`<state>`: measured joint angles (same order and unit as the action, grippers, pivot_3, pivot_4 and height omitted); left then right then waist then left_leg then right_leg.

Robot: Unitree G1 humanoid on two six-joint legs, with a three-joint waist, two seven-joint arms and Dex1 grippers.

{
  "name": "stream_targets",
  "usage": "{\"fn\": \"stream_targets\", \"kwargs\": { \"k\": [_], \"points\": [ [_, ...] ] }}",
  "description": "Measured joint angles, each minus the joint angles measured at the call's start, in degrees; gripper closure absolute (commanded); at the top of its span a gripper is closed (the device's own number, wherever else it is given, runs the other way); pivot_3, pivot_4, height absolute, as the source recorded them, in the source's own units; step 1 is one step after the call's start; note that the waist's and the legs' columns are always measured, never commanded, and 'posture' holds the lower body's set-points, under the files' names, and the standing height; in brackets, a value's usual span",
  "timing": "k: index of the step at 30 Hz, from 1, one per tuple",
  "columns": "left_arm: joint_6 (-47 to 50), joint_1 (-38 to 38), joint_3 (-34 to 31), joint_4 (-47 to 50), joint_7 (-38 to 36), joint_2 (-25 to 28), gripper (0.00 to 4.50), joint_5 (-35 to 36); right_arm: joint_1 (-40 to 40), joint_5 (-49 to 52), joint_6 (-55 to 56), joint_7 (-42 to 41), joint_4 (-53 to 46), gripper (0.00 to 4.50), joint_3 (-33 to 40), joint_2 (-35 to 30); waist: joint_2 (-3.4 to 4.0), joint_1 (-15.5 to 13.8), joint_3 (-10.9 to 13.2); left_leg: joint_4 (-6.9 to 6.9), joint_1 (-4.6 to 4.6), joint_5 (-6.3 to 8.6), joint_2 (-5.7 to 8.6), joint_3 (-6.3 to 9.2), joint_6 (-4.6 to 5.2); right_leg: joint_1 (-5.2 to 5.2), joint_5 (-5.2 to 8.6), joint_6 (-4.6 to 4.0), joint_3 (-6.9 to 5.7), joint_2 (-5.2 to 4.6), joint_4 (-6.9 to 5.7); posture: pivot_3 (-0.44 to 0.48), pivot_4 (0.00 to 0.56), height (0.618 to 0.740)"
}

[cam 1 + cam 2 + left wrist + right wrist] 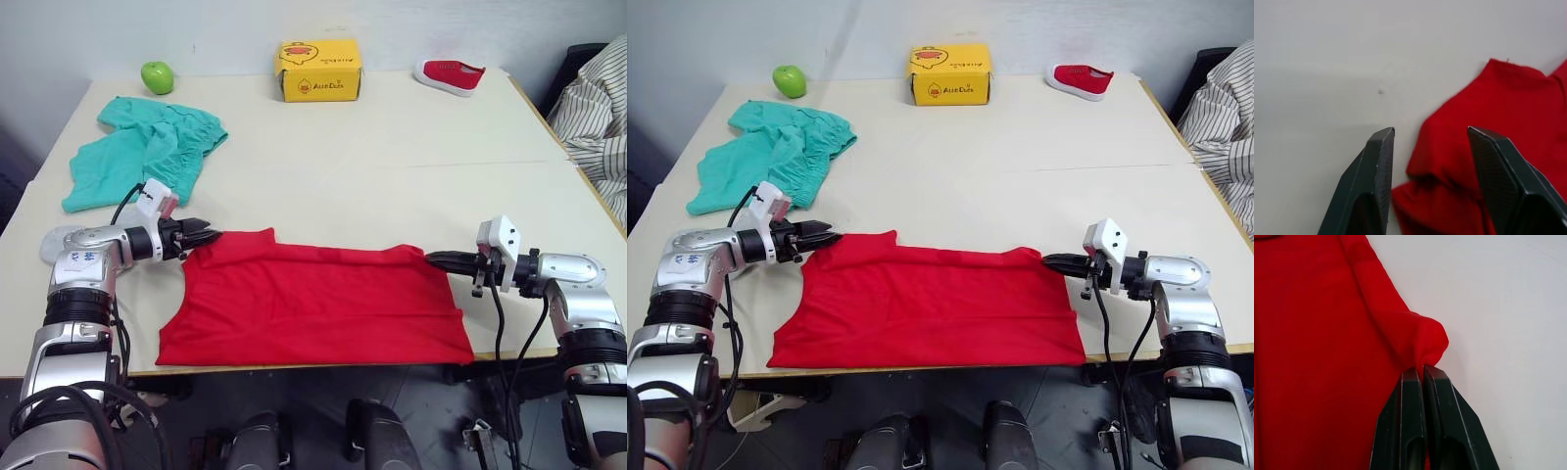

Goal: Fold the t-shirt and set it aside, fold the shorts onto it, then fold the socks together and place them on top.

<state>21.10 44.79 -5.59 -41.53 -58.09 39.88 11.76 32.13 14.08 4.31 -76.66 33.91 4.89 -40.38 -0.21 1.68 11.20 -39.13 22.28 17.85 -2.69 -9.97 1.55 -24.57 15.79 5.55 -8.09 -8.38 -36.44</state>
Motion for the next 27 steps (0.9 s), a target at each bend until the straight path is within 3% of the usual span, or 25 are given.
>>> {"fn": "stream_targets", "kwargs": {
  "k": [9, 12, 17, 27],
  "points": [
    [-2.5, 1.65, 4.02, -3.82, -1.13, -1.0, 2.21, -3.0, -0.06, 0.25, -1.42, 0.21, -2.35, 4.5, 0.0, 0.0, 0.0, 0.01, 0.0, 0.0, 0.0, 0.0, 0.04, -0.01, 0.0, 0.0, 0.0, 0.0, 0.0, 0.03, 0.01, 0.0, 0.15, 0.74],
    [-3.61, 1.88, 4.01, -4.57, -1.21, -1.05, 2.81, -3.12, -0.17, 0.52, -1.92, 0.39, -2.35, 4.5, 0.0, 0.0, 0.0, 0.02, 0.0, 0.0, 0.0, 0.0, 0.02, -0.01, 0.0, -0.01, 0.0, 0.0, 0.0, 0.03, 0.01, 0.0, 0.15, 0.74],
    [-6.39, 1.88, 3.96, -5.41, -1.35, -1.54, 4.48, -3.12, -0.21, 0.65, -1.98, 0.44, -2.36, 4.5, 0.0, 0.0, 0.0, 0.02, 0.0, 0.0, 0.01, 0.0, 0.01, -0.01, 0.0, 0.0, 0.0, 0.0, 0.0, 0.03, 0.01, 0.0, 0.15, 0.74],
    [-16.46, 0.31, 1.53, -4.82, -2.02, -1.2, 4.48, -2.48, -0.21, 0.7, -1.76, 0.52, -2.45, 4.5, 0.01, 0.0, 0.0, 0.04, 0.0, 0.0, 0.0, 0.0, -0.01, 0.0, 0.0, -0.01, 0.0, 0.0, 0.0, 0.02, 0.01, 0.0, 0.15, 0.74]
  ]
}}
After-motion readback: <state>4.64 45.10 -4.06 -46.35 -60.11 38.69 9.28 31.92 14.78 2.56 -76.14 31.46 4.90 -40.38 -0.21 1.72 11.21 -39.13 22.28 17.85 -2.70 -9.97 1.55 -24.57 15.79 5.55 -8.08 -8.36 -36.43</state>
